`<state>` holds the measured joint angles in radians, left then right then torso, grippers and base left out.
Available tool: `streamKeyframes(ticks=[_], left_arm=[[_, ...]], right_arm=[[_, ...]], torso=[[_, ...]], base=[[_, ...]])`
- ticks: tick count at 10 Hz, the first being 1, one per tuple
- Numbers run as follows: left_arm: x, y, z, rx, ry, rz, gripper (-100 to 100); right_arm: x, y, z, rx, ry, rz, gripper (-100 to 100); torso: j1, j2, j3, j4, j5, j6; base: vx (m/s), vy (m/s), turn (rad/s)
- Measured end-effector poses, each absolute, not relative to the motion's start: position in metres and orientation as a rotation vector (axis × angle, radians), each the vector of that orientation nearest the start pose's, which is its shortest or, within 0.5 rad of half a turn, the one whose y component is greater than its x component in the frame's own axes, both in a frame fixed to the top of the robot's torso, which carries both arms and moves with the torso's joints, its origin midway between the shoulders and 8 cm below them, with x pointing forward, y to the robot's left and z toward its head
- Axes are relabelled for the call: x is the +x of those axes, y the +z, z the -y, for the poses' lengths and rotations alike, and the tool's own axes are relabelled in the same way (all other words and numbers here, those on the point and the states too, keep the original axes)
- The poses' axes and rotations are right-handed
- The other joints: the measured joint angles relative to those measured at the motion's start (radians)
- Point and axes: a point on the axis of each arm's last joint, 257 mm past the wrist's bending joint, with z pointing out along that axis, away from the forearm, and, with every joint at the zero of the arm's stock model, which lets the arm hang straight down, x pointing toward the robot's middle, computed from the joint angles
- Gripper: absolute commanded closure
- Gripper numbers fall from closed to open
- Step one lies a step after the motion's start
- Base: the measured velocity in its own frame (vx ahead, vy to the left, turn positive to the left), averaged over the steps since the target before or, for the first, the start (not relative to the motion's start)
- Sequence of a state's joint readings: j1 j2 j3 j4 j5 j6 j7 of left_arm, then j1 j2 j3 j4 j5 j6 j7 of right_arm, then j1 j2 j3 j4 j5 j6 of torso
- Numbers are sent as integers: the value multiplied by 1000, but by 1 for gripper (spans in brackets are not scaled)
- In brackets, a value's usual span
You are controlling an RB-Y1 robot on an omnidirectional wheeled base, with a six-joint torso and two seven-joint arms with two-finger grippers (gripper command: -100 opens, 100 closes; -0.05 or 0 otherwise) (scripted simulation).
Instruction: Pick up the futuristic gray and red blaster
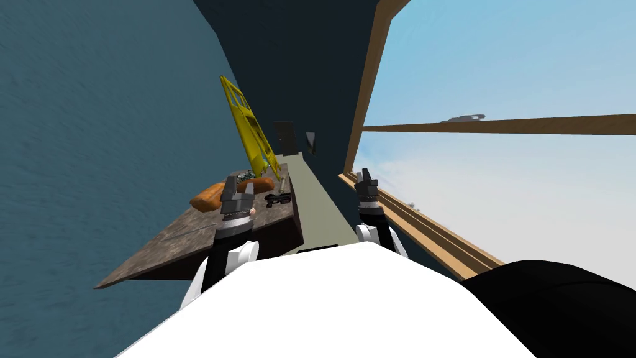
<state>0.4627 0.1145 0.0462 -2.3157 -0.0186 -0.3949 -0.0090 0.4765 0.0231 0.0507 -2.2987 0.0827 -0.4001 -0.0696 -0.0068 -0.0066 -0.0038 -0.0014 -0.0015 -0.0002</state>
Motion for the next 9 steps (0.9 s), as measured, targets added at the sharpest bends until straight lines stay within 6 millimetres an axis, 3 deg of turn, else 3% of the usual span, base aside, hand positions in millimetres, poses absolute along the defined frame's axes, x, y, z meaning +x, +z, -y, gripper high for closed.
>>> streamKeyframes(ticks=[9], left_arm=[[382, 11, -318, -662, -1045, -895, -100]], right_arm=[[362, 21, 256, 706, 1356, -664, 0]], torso=[[0, -1, -1, 0, 0, 0]], base=[[87, -109, 126]])
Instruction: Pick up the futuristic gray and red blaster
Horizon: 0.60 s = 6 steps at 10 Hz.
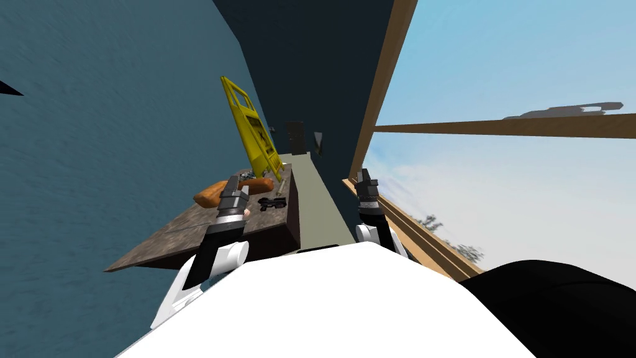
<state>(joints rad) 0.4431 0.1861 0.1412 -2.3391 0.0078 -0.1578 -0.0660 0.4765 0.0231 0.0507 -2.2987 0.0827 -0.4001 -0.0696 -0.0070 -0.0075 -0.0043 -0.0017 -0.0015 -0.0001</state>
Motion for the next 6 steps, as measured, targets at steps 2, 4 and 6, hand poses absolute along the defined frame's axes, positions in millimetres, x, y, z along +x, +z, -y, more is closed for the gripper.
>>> streamKeyframes(ticks=[2, 4, 6], left_arm=[[386, 7, -324, -688, -1016, -922, -100], [388, 1, -336, -714, -969, -952, -100], [391, -4, -343, -736, -935, -974, -100]], right_arm=[[362, 21, 255, 706, 1356, -664, 0], [362, 21, 255, 706, 1356, -664, 0], [362, 21, 256, 706, 1356, -664, 0]], torso=[[4, 2, 1, 0, 1, 1], [2, 1, 0, 0, 0, 1], [2, 2, 1, 0, 0, 0]], base=[[68, -63, 91], [61, -81, 48], [78, -105, 144]])
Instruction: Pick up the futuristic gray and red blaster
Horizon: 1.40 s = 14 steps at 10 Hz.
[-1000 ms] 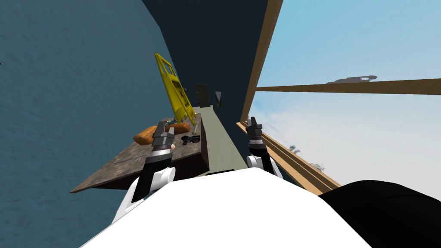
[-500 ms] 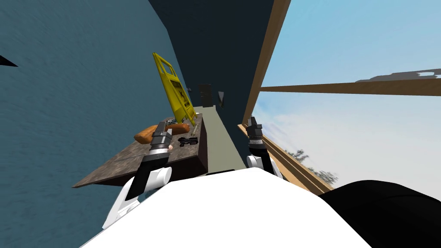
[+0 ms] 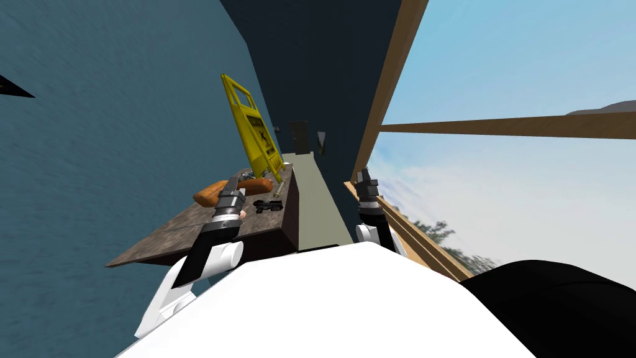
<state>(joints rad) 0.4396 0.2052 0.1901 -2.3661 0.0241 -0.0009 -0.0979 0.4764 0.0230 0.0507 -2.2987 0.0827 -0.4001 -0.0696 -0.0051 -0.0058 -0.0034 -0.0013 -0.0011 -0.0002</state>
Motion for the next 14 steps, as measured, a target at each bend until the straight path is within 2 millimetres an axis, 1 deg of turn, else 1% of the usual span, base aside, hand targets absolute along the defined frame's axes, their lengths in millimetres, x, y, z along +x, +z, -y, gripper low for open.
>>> streamKeyframes(ticks=[2, 4, 5, 7, 9, 10, 12, 13, 14], left_arm=[[393, -10, -358, -765, -882, -1004, -100], [396, -20, -366, -799, -844, -1034, -100], [395, -21, -374, -812, -817, -1046, -100], [393, -31, -387, -849, -761, -1077, -100], [394, -42, -399, -887, -720, -1108, -100], [393, -44, -408, -902, -692, -1120, -100], [394, -56, -414, -940, -654, -1150, -100], [392, -60, -424, -957, -624, -1163, -100], [389, -66, -430, -975, -600, -1177, -100]], right_arm=[[362, 21, 256, 706, 1356, -664, 0], [362, 21, 255, 706, 1356, -664, 0], [362, 21, 256, 706, 1356, -664, 0], [362, 21, 256, 706, 1356, -664, 0], [362, 21, 255, 706, 1356, -664, 0], [362, 21, 256, 706, 1356, -664, 0], [362, 21, 255, 706, 1356, -664, 0], [362, 21, 256, 706, 1356, -664, 0], [362, 21, 255, 706, 1356, -664, 0]], torso=[[-3, -4, -2, -1, -1, 0], [4, 0, 0, 0, 0, 1], [3, 0, 0, 0, 1, 0], [-1, -4, -2, -1, 0, 0], [4, 0, 0, 0, 0, 1], [2, 0, 0, 0, 0, 0], [4, 0, 0, 0, 1, 1], [3, -2, -1, 0, 1, 0], [3, -2, -2, -1, 0, 1]], base=[[124, -135, 149], [46, -49, 64], [81, -94, 115], [122, -119, 133], [47, -65, 66], [74, -90, 98], [69, -55, 76], [97, -83, 96], [46, -54, -13]])
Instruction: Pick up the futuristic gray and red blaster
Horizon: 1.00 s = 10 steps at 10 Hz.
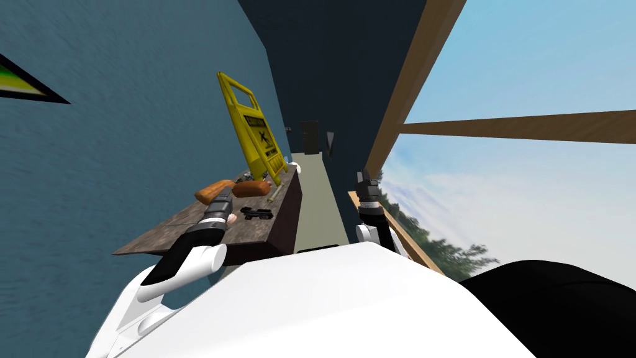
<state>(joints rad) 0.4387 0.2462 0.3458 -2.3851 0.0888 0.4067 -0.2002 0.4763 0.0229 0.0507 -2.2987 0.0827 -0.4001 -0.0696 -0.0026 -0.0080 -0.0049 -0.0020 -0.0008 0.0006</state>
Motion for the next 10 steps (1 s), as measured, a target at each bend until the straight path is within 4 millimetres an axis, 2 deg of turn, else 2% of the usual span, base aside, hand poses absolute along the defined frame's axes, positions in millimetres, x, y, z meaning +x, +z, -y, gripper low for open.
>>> streamKeyframes(ticks=[10], left_arm=[[363, -112, -480, -1146, -392, -1305, -100]], right_arm=[[362, 21, 255, 706, 1356, -664, 0]], torso=[[2, 3, 1, 0, 0, 0]], base=[[74, -64, 63]])
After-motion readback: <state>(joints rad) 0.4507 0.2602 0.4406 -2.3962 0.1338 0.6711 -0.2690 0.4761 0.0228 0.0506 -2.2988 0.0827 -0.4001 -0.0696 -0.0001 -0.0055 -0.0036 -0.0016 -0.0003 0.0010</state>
